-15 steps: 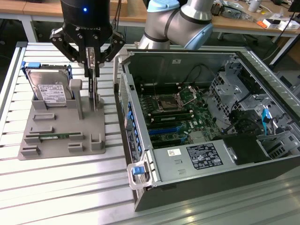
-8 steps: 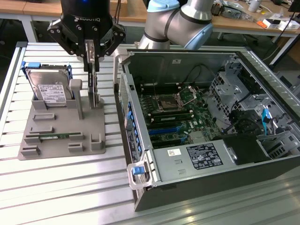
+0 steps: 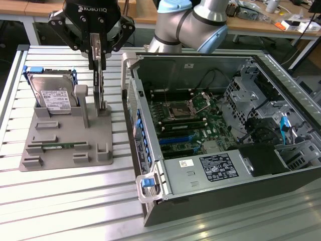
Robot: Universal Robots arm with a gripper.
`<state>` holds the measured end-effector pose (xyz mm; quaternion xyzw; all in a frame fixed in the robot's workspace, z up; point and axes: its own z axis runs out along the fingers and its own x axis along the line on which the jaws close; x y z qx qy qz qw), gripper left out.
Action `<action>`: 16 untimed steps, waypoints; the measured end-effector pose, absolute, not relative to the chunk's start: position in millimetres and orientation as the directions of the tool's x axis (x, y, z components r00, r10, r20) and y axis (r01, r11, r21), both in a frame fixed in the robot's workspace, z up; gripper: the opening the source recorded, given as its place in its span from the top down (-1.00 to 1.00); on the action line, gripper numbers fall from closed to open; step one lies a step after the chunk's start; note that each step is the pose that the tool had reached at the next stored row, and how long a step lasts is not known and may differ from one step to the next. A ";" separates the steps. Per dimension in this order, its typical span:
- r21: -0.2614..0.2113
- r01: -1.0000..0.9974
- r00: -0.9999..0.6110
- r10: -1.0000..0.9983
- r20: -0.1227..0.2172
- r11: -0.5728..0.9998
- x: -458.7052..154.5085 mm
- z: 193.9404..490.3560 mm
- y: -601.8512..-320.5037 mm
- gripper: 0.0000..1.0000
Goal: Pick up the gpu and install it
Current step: 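Pick up the gpu and move the gpu toward the slot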
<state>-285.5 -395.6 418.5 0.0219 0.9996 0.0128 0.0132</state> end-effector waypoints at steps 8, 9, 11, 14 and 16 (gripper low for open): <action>0.027 0.044 -0.999 0.044 -0.026 0.999 -285.5 438.1 -395.6 0.48; 0.028 0.043 -0.999 0.044 -0.026 0.999 -285.5 439.9 -395.6 0.48; 0.028 0.044 -0.999 0.044 -0.026 0.999 -285.5 442.7 -395.6 0.48; 0.031 0.044 -0.999 0.044 -0.025 0.999 -283.4 444.9 -395.6 0.48; 0.031 0.043 -0.999 0.044 -0.024 0.999 -279.6 444.9 -395.6 0.48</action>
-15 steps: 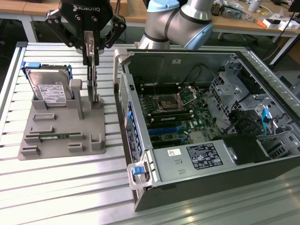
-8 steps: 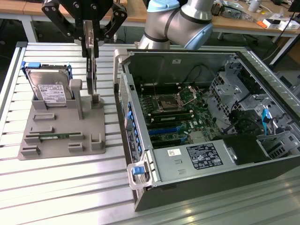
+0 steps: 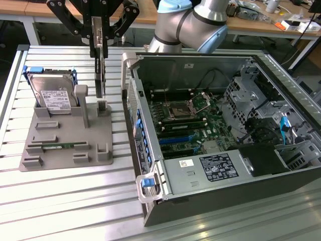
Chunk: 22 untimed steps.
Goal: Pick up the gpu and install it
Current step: 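Pick up the gpu and move the gpu toward the slot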
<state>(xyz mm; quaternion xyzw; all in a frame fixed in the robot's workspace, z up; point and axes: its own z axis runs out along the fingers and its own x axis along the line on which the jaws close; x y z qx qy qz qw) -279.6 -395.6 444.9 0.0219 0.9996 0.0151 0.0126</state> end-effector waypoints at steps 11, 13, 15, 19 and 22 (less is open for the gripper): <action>0.031 0.044 -0.999 0.044 -0.019 0.999 -258.3 444.9 -395.7 0.48; 0.030 0.044 -0.999 0.044 -0.018 0.999 -254.5 444.9 -395.7 0.48; 0.030 0.044 -0.999 0.044 -0.018 0.999 -251.2 444.9 -395.7 0.48; 0.030 0.044 -0.999 0.044 -0.016 0.999 -244.9 444.9 -395.7 0.48; 0.030 0.044 -0.999 0.044 -0.014 0.999 -238.7 444.9 -395.7 0.48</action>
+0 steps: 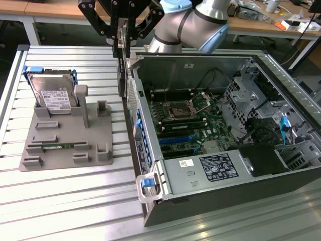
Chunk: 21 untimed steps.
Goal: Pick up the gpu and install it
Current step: 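Pick up the gpu and move the gpu toward the slot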
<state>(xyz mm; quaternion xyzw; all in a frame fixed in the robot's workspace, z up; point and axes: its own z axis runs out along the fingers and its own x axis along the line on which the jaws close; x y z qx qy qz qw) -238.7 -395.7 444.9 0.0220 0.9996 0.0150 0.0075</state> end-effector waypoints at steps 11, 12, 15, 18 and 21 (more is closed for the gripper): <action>0.030 0.044 -0.999 0.044 -0.005 0.999 -211.8 444.9 -395.7 0.48; 0.030 0.044 -0.999 0.044 -0.004 0.999 -209.9 444.9 -395.7 0.48; 0.030 0.044 -0.999 0.044 -0.002 0.999 -204.9 444.9 -395.7 0.48; 0.030 0.044 -0.999 0.044 -0.001 0.999 -200.4 444.9 -395.7 0.48; 0.030 0.044 -0.999 0.044 0.003 0.999 -192.7 444.9 -395.7 0.48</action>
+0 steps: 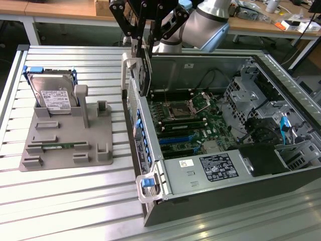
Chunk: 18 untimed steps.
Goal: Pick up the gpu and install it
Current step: 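Pick up the gpu and move the gpu toward the slot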
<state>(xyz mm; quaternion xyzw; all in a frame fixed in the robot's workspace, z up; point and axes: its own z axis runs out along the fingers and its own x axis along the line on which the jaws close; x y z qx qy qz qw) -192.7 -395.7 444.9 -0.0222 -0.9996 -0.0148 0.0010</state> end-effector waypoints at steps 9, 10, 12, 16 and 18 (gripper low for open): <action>0.029 0.045 -0.999 0.044 0.013 0.999 -170.2 444.9 -395.7 0.48; 0.029 0.045 -0.999 0.044 0.016 0.999 -165.9 444.9 -395.7 0.48; 0.029 0.045 -0.999 0.044 0.018 0.999 -160.2 444.9 -395.7 0.48; 0.028 0.045 -0.999 0.044 0.025 0.999 -146.0 444.9 -395.7 0.48; 0.028 0.045 -0.999 0.044 0.029 0.999 -138.9 444.9 -395.7 0.48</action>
